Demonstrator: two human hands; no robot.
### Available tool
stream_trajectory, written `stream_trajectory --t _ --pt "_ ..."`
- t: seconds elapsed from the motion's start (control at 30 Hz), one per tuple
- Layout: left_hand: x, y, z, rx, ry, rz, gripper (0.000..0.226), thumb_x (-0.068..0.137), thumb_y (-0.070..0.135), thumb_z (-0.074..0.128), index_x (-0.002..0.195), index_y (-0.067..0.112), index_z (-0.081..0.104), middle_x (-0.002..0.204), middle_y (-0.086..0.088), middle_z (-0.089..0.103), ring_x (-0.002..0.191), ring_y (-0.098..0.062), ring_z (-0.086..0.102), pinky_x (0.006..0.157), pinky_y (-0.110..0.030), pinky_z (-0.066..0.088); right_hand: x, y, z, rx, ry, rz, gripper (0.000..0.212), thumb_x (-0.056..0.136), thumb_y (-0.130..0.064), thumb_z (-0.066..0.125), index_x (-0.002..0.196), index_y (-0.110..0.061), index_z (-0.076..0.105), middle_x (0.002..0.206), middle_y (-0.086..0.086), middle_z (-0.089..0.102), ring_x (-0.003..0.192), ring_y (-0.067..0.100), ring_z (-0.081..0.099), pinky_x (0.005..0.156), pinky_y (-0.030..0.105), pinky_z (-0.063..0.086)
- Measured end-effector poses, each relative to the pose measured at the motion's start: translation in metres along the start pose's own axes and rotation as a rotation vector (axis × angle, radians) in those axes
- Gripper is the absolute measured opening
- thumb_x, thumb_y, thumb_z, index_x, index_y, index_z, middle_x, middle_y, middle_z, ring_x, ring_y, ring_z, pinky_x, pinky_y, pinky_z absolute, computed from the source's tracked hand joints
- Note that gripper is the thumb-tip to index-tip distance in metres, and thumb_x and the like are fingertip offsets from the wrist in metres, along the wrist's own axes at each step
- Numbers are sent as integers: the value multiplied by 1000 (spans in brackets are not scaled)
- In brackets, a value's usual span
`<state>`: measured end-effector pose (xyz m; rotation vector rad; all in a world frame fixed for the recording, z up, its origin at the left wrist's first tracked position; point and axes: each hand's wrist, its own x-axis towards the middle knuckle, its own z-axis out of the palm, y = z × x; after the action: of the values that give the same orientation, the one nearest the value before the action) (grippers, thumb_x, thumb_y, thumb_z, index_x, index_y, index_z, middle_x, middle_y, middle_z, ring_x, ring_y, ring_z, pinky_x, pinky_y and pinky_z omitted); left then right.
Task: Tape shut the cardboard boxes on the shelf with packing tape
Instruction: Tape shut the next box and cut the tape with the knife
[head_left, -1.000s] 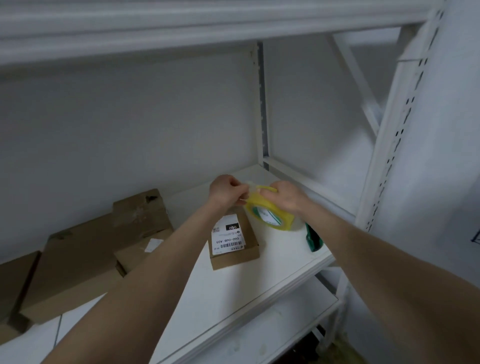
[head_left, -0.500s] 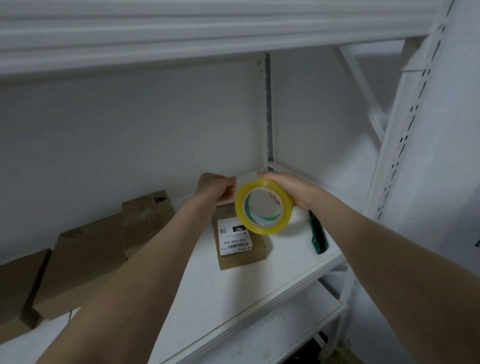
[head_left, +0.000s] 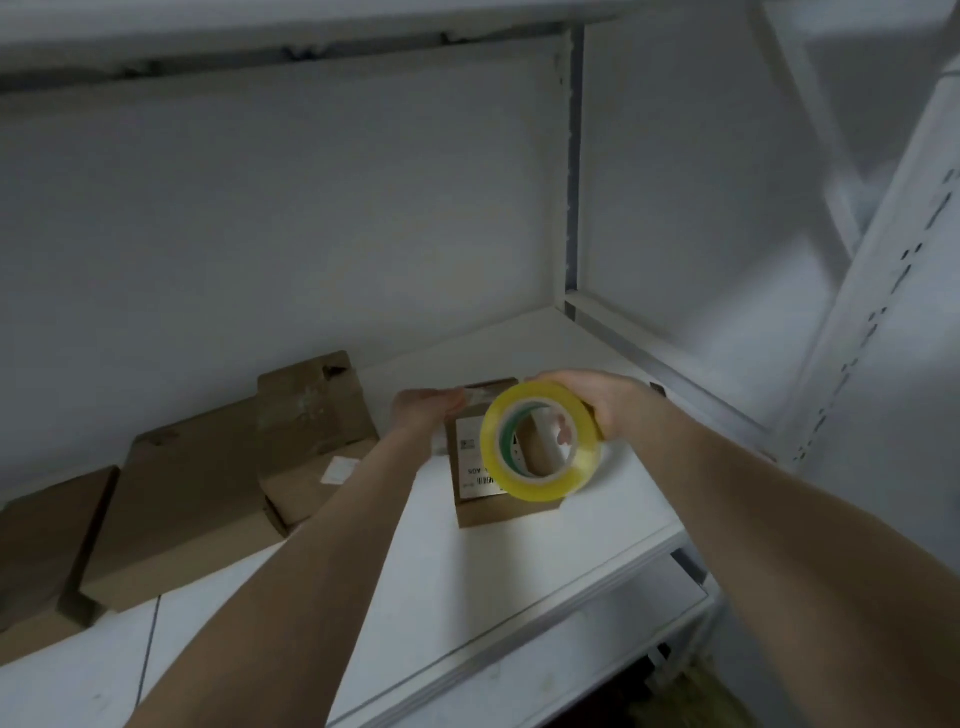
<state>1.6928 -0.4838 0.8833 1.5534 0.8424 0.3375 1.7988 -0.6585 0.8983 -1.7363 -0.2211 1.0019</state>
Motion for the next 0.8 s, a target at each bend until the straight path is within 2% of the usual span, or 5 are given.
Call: stream_trajectory --t 0.17,0.4,0.53,0.6,0.8 --pt "-3 -4 7 -64 -85 -147 18 88 14 66 102 3 64 99 -10 70 90 -21 65 88 -54 46 3 7 0 12 -9 46 32 83 -28 71 110 -12 71 98 14 61 81 27 58 67 35 53" --pt "-24 -14 8 -26 -235 -150 17 89 15 66 101 5 62 101 -12 68 84 -20 65 93 -58 44 -32 16 -6 -70 -109 64 8 94 -10 60 89 -10 67 66 12 61 40 14 52 54 27 52" --pt "-41 -19 3 9 -301 -162 8 90 15 64 87 8 60 94 -10 68 84 -20 65 91 -57 44 -59 21 3 -121 -135 67 19 99 -13 51 85 -9 63 98 33 66 34 11 52 38 19 47" --pt "-49 -23 0 10 -325 -176 9 91 14 62 84 10 59 85 -5 65 80 -17 63 92 -58 41 -65 26 8 -114 -107 95 25 100 -19 50 80 -8 60 79 21 61 32 11 51 37 19 46" --pt "-55 1 -12 36 -234 20 13 89 18 63 76 19 59 75 1 60 73 -9 56 87 -38 40 -77 -7 2 -97 -44 48 32 91 -42 63 91 -10 66 82 8 71 71 20 68 72 34 57"
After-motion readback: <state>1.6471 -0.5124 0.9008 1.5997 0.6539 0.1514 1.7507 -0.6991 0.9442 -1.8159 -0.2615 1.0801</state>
